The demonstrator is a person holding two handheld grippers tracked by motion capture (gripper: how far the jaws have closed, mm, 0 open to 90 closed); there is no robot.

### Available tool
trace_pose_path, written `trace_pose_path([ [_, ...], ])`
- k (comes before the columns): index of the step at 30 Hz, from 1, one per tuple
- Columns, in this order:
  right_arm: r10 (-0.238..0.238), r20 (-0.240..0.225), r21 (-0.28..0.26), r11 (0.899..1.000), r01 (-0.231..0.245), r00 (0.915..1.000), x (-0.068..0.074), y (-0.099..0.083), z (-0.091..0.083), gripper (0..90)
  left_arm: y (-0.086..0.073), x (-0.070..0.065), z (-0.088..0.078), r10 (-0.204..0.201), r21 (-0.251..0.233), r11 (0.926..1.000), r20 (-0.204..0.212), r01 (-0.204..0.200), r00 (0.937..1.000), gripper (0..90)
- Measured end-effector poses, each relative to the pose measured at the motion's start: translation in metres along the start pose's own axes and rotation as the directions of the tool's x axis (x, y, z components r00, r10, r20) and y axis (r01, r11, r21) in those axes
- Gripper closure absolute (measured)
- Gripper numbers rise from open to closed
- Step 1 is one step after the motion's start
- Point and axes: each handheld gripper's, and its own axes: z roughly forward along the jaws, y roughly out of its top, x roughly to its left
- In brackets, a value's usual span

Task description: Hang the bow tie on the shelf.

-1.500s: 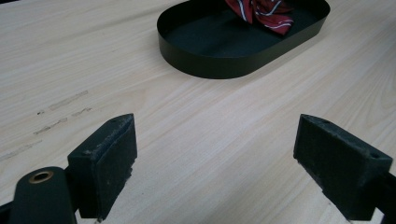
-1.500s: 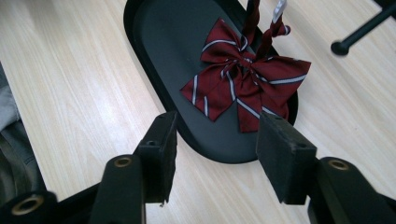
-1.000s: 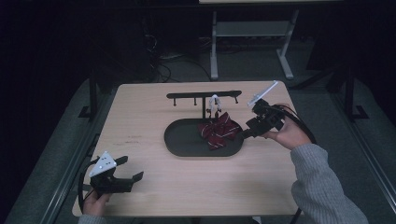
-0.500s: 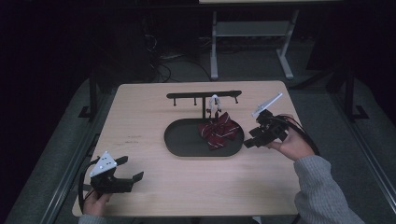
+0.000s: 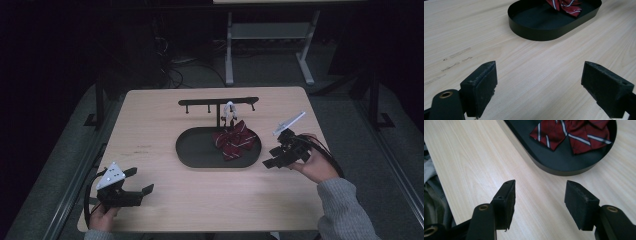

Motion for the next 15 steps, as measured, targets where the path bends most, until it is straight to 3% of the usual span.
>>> trace_pose_path([
  [15, 0.025, -0.009, -0.018, 1.000, -0.025, 0.9996, 0.002, -0.022, 0.005, 41.3, 0.000, 0.000, 0.000, 0.002, 0.005, 1.0000, -0.002, -0.002, 1.0000, 13.1],
])
